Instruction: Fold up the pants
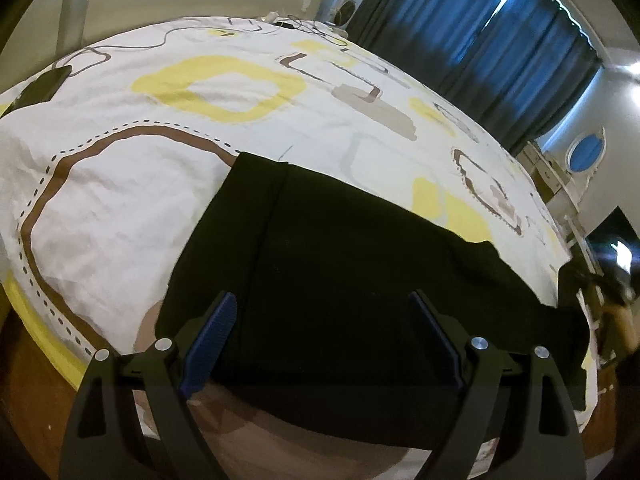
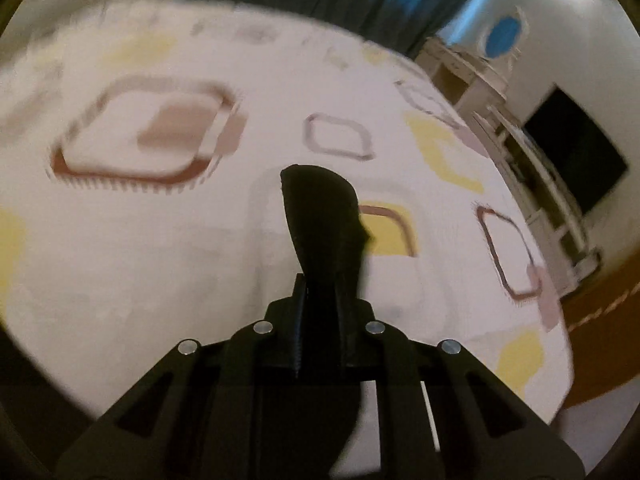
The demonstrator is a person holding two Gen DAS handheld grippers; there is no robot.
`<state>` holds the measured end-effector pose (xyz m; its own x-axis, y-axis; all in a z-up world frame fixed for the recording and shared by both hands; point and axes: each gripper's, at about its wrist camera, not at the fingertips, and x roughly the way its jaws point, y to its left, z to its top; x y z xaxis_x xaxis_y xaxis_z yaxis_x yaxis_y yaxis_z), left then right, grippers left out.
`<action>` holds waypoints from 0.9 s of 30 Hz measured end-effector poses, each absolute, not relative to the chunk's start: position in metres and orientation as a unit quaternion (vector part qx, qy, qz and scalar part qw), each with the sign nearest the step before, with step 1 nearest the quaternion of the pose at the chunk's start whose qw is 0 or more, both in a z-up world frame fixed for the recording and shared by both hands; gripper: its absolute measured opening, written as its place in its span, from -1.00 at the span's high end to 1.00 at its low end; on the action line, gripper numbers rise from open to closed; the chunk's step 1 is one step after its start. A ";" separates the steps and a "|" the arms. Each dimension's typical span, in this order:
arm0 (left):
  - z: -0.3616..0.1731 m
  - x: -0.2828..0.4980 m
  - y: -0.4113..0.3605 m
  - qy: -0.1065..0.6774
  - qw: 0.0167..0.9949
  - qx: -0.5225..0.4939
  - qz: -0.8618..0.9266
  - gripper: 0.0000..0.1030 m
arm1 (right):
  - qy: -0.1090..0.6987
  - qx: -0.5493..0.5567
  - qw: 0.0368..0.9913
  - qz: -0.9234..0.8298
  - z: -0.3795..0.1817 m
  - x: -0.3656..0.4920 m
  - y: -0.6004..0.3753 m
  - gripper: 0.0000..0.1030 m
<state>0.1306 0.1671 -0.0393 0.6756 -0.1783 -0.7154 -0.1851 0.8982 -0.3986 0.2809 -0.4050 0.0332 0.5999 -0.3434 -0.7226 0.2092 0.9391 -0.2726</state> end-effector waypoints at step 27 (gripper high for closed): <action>0.000 0.102 0.002 0.418 0.840 -0.245 -0.244 -0.67 | 0.292 0.428 0.824 -0.226 -0.074 -0.004 -0.640 0.64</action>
<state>0.1022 0.0015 -0.0002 0.5316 -0.6156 -0.5818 0.2056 0.7601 -0.6164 -0.0044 -0.6400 -0.0743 0.7264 -0.1227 -0.6762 0.6238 0.5306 0.5738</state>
